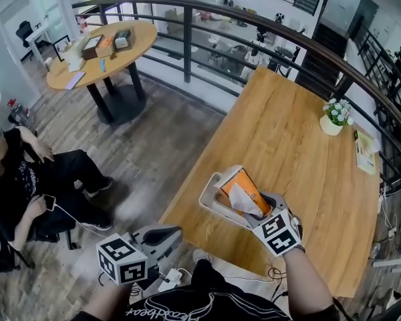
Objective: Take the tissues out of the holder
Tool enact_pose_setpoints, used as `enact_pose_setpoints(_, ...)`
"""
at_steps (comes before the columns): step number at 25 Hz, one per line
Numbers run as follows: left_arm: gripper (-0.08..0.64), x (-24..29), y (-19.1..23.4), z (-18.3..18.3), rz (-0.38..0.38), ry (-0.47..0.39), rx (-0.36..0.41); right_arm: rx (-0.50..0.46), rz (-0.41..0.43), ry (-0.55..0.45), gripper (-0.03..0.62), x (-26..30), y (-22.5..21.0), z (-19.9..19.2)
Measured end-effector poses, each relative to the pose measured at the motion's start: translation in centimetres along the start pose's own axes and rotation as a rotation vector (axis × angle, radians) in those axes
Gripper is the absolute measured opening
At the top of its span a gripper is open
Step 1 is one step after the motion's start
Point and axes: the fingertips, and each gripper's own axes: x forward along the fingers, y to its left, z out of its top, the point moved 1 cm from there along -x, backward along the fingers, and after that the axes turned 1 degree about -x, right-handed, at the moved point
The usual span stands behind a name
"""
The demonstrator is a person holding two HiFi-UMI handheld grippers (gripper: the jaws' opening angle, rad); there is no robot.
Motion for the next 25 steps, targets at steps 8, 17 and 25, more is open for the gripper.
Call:
enact_pose_setpoints(8, 0.014, -2.6, -2.4, -1.3, -0.015, -0.012, 0.019, 0.124, -0.068, -0.144, 0.267, -5.3, 2.7, 1.6)
enact_pose_setpoints(17, 0.013, -6.3, -7.8, -3.6, -0.036, -0.021, 0.069, 0.217, -0.112, -0.297, 0.267, -12.6, 8.4, 1.3)
enact_pose_setpoints(25, 0.014, -10.7, -13.6, -5.2, -0.076, -0.048, 0.15, 0.286, -0.086, -0.457, 0.267, -19.7, 15.6, 2.0)
